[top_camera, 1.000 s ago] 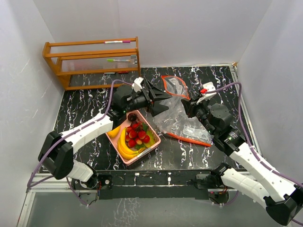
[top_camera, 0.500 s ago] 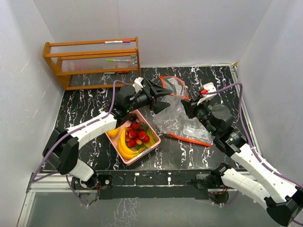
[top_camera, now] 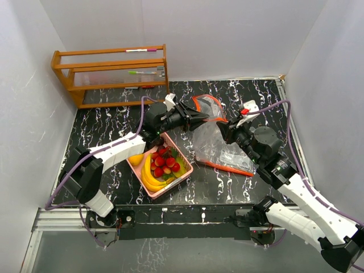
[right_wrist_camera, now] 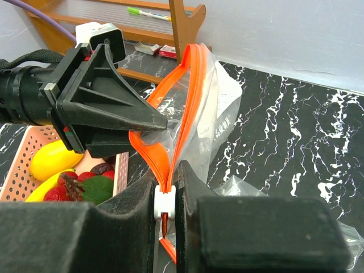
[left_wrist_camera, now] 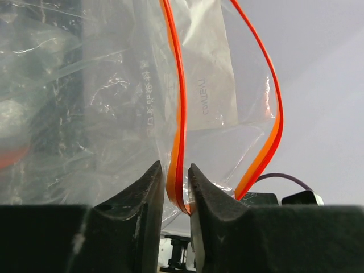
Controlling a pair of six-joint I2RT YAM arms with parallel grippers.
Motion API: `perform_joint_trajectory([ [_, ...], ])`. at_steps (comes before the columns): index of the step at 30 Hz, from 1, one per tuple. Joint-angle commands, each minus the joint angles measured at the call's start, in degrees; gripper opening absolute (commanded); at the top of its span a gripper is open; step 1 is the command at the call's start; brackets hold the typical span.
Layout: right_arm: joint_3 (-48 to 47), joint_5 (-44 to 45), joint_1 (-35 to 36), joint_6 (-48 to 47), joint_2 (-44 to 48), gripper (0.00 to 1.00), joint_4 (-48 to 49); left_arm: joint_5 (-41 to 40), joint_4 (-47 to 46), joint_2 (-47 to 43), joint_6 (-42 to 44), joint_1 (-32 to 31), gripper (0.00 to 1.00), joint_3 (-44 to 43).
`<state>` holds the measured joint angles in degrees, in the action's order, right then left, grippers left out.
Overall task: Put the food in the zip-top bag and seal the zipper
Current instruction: Open the zipper of the food storage bag.
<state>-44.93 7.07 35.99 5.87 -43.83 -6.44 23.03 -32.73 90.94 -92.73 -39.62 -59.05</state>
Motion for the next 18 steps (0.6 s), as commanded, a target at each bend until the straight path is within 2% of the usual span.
perform_joint_trajectory([
  [1,-3.4,-0.6,0.3,-0.9,1.7,0.08,1.1,-0.7,-4.2,-1.1,1.9,-0.3,0.13,-1.0],
  [2,-3.5,-0.7,0.3,-0.8,1.7,0.08,0.7,-0.8,-4.5,-1.0,2.6,-0.3,0.00,-1.0],
  [5,-4.1,-1.4,0.3,-0.6,1.9,0.13,-0.7,-0.5,-4.4,-0.1,7.9,-0.2,0.00,-2.2],
  [8,-6.3,-1.9,0.3,0.0,1.9,0.33,-4.0,2.9,3.6,2.1,18.1,0.4,0.00,-7.3],
  [9,-7.3,-2.0,0.2,0.1,1.8,0.44,-5.8,3.9,6.6,2.7,22.4,0.5,0.00,-8.8],
  [10,-8.5,-1.9,0.2,0.3,1.7,0.67,-7.6,4.6,9.7,3.1,26.6,0.5,0.00,-10.1],
  [11,-9.6,-1.9,0.3,0.6,1.7,0.94,-9.5,4.9,12.7,3.2,30.7,0.5,0.00,-11.1],
  [12,-10.8,-2.0,0.3,0.9,1.7,0.98,-11.6,4.9,16.1,2.9,34.8,0.5,0.00,-12.0],
  [18,-15.6,-1.3,0.3,4.2,4.6,0.98,-18.1,-0.2,33.0,-1.1,56.0,0.5,0.00,-14.1],
])
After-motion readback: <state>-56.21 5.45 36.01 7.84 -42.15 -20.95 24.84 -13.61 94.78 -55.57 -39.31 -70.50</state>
